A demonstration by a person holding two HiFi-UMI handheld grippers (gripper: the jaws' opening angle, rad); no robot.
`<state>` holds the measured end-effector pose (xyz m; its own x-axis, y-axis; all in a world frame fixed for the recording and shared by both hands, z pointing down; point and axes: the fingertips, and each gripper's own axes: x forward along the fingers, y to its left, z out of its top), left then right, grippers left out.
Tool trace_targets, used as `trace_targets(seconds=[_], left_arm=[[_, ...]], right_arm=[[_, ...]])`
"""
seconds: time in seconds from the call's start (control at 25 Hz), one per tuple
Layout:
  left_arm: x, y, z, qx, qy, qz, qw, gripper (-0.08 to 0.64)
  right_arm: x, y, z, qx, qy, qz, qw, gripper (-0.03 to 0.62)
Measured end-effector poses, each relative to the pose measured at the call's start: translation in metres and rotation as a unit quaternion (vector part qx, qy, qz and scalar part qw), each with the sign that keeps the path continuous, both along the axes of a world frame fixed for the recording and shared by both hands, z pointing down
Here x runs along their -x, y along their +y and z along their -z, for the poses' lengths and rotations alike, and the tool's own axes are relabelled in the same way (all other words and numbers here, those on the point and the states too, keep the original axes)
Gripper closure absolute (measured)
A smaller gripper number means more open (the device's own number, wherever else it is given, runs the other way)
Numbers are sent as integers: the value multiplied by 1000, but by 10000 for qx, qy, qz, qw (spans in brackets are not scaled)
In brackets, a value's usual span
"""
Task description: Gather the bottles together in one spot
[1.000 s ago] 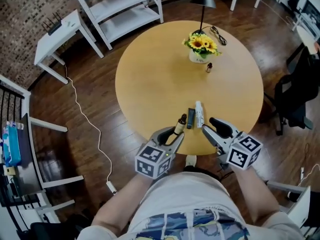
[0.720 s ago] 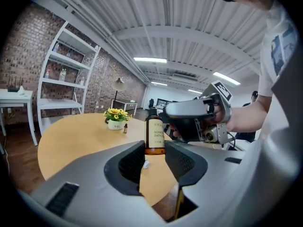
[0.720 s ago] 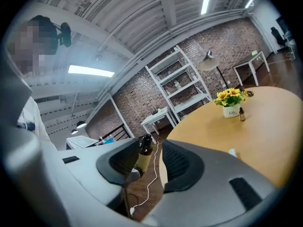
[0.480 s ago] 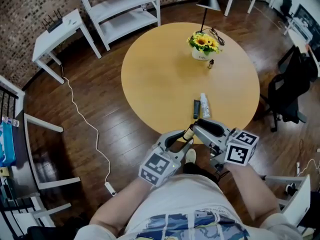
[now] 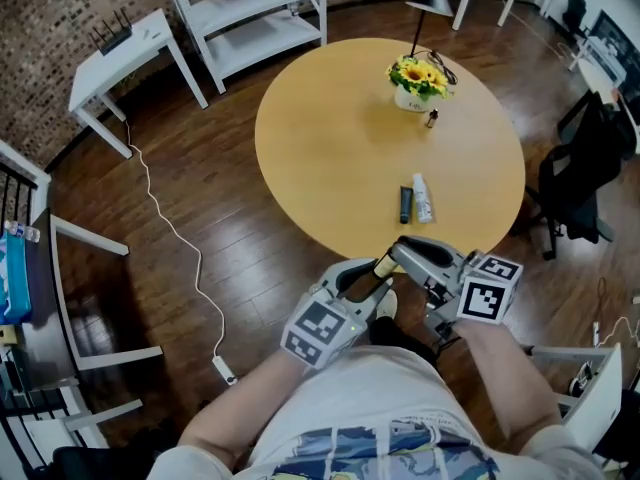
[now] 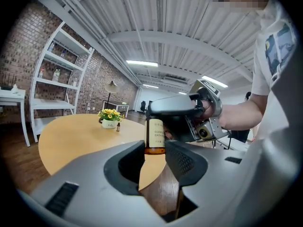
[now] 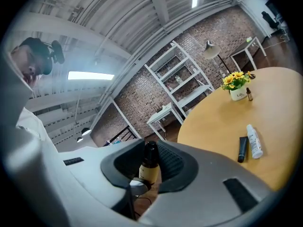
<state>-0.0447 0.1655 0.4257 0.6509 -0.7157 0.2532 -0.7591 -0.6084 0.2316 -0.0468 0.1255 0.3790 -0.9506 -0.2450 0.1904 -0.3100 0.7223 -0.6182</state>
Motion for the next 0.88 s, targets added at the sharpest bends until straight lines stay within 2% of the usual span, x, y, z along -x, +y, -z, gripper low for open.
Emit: trace_targets(seconds=[0.24, 0.44, 0.64, 0.76, 0.88], left_arm=[[15, -4, -6, 217, 72, 69, 9997, 425], [30, -23, -32, 790, 103, 354, 9962, 426], [29, -60, -50, 1453, 209, 593, 9874, 426], [21, -92, -54, 1633, 248, 666, 9840, 426], [16, -126, -58, 1767, 270, 806, 9806, 426]], right_arm=[[7, -12, 4, -381, 237, 83, 9990, 526], [-3, -52, -10, -685, 541, -27, 9962, 526], [-21, -115, -24, -1257, 1082, -51, 9861, 526], [-36, -169, -33, -1630, 1354, -136, 9772, 526], [-47, -228, -49, -1717, 1459, -248, 9740, 526]])
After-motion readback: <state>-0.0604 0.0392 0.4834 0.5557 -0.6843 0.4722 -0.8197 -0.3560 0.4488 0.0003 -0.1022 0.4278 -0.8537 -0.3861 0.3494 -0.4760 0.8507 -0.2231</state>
